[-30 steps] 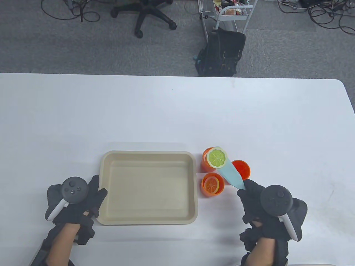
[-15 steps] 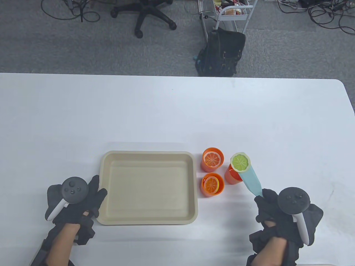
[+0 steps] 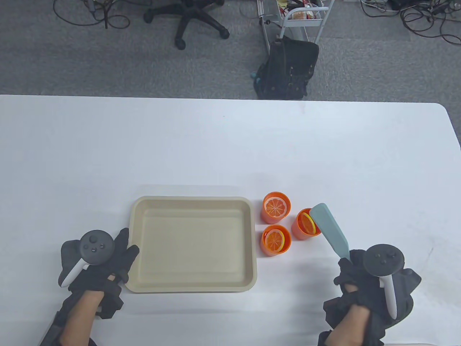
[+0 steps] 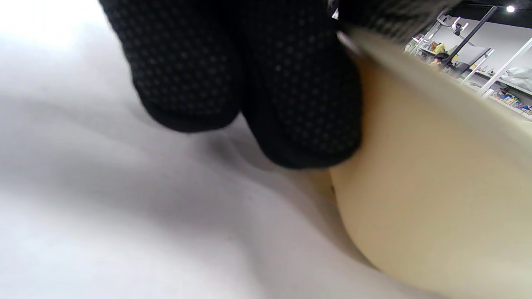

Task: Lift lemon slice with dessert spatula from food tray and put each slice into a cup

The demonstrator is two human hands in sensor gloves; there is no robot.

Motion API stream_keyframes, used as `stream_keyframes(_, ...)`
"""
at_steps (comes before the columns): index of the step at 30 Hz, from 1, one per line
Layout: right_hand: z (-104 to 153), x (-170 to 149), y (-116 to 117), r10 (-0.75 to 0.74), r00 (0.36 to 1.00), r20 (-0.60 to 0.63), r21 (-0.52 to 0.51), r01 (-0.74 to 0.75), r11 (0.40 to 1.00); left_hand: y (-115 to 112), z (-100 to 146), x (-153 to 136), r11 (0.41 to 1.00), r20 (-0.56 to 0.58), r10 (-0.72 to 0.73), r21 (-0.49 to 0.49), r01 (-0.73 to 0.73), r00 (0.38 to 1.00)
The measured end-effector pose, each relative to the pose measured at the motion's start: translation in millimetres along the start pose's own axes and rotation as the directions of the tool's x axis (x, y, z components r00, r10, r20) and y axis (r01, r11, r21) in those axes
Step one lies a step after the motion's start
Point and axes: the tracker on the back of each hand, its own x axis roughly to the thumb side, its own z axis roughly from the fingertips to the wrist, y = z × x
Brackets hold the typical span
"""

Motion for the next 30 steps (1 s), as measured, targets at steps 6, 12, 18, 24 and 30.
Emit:
stream_keyframes(6, 3, 5, 1, -0.029, 0.999, 0.035, 0.010, 0.029, 1.000, 0, 0, 0, 1.000, 0.000, 0.001, -0.002, -0.001, 1.000)
stream_keyframes(12, 10, 15, 1, -0.034, 0.994, 0.107, 0.001, 0.034, 0.999, 0, 0, 0, 1.000, 0.000, 0.001, -0.002, -0.001, 1.000)
stream_keyframes(18, 17, 31, 6, -0.028, 0.984, 0.174, 0.003, 0.028, 1.000, 0, 0, 0, 1.000, 0.000, 0.001, -0.002, -0.001, 1.000)
stream_keyframes(24, 29, 55, 16, 0.010, 0.963, 0.271, -0.014, -0.006, 1.000, 1, 1, 1, 1.000, -0.001, 0.004, -0.003, -0.004, 1.000)
stream_keyframes(30, 49, 82, 28, 0.048, 0.917, 0.395, -0.045, -0.033, 0.998, 1, 1, 1, 1.000, -0.001, 0.005, -0.004, -0.005, 1.000)
